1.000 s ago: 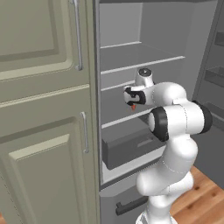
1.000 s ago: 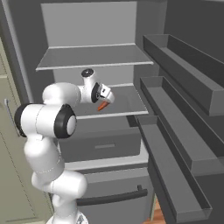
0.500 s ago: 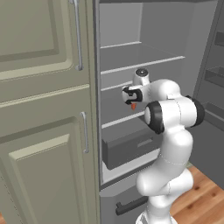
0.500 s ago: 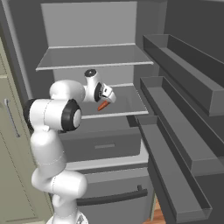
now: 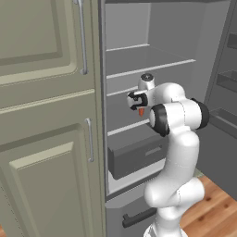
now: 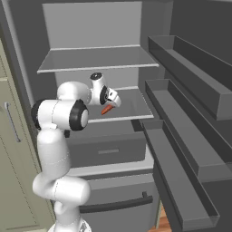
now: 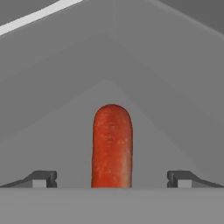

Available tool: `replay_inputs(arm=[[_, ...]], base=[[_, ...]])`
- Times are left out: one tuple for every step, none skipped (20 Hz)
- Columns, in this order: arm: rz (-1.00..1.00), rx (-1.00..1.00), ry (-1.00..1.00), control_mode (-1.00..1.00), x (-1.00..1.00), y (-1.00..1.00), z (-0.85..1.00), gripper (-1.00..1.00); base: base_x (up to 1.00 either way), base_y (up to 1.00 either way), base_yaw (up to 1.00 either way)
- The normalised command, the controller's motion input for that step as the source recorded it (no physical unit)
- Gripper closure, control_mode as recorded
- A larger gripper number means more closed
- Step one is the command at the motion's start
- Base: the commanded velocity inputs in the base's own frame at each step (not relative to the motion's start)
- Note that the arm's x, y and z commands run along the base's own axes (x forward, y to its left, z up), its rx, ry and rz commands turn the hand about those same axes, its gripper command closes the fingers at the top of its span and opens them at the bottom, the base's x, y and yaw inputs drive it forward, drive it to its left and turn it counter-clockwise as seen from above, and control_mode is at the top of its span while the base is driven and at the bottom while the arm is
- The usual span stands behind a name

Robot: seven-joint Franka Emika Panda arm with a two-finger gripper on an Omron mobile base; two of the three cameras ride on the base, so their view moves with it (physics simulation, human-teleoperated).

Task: Gather the corn and carrot from the fridge and place them on a tray on the dining counter. Then gather the chicken drumstick and steak from the fridge and place them on the other tray.

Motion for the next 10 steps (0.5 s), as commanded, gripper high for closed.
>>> replay_inputs(arm=[[0.00,0.00,0.04,-1.00,0.00,0.00,-0.16,-1.00],[0.00,0.00,0.04,-1.00,0.01,0.00,-0.19,-1.00],[0.00,0.00,0.03,-1.00,0.05,0.00,-0.25,-1.00],[0.00,0.00,0.04,-1.00,0.08,0.00,-0.26,-1.00],[0.00,0.00,0.02,-1.00,0.11,0.00,-0.25,-1.00],[0.00,0.00,0.00,-1.00,0.09,0.00,-0.25,-1.00],[0.00,0.00,0.00,-1.00,0.06,0.00,-0.30,-1.00],[0.00,0.00,0.00,-1.00,0.03,-0.04,-0.33,-1.00],[0.00,0.00,0.00,-1.00,0.04,-0.08,-0.33,-1.00],[0.00,0.00,0.00,-1.00,0.06,-0.05,-0.31,-1.00]], base=[[0.00,0.00,0.00],[0.00,0.00,0.00],[0.00,0.00,0.00],[0.00,0.00,0.00],[0.00,0.00,0.00],[0.00,0.00,0.00],[0.00,0.00,0.00],[0.00,0.00,0.00],[0.00,0.00,0.00],[0.00,0.00,0.00]])
